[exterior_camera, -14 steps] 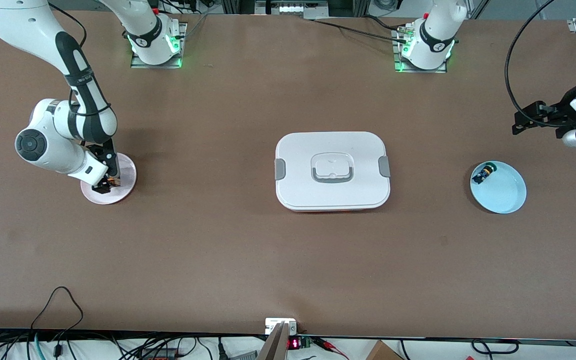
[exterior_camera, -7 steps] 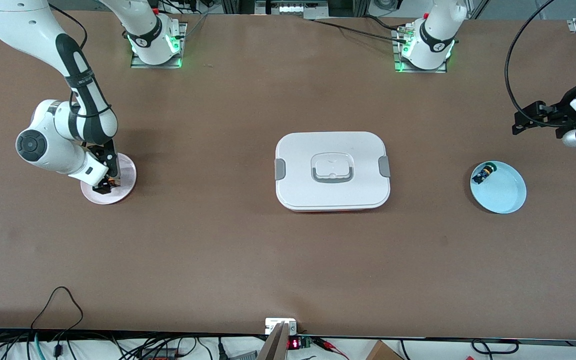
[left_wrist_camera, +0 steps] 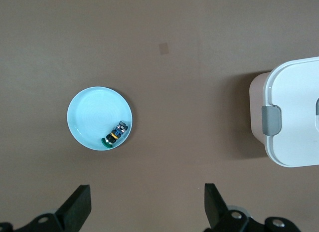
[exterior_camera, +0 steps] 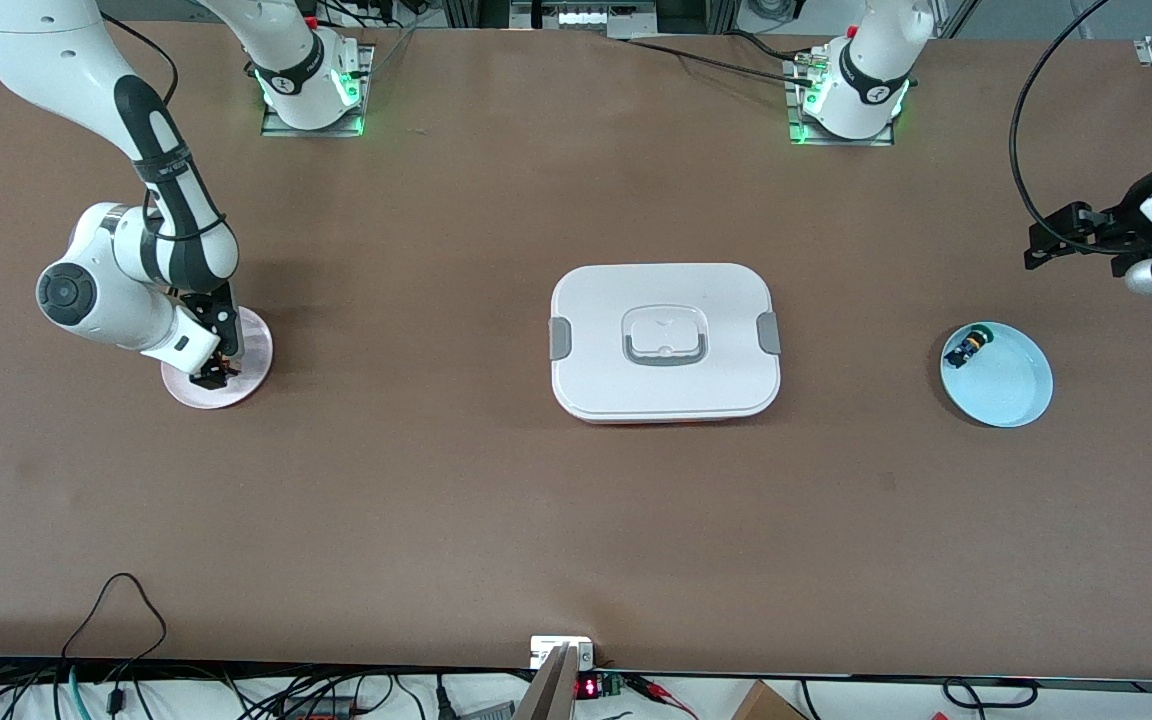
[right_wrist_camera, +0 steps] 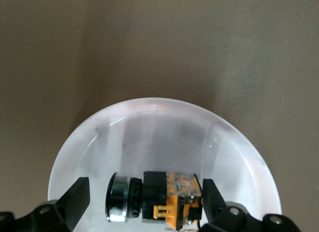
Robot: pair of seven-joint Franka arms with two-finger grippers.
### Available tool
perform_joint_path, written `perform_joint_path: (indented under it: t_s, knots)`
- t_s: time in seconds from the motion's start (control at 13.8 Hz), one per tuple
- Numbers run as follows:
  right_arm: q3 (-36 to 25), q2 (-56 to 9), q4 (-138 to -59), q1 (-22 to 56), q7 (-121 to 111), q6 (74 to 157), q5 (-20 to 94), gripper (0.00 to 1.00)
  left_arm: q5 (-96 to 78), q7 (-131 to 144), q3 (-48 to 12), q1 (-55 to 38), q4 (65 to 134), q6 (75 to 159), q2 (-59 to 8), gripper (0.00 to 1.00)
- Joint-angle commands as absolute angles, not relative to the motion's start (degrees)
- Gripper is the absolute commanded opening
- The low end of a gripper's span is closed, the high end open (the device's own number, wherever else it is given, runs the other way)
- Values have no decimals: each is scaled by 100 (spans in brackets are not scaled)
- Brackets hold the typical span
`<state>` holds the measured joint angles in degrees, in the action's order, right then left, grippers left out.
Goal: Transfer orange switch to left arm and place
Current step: 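Close the right gripper on the orange switch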
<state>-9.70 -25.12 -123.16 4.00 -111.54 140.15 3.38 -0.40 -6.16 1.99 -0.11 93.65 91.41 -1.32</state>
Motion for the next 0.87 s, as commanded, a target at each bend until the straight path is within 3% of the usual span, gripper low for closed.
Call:
perform_joint_path:
  t_s: [0.0,0.22,0.8]
  knots:
    - [-905,-2566,-12349,334,-11574,14142,632,98,79,-580,202,-44,9387,9088,-61,100]
    - [-905,-2566,-12331,334,-11637,14142,685,91,79,-580,202,-44,9387,9079,-53,100]
    - [-914,-2558,-12305,343,-11689,14142,677,98,79,-580,202,-44,9387,9088,-53,100]
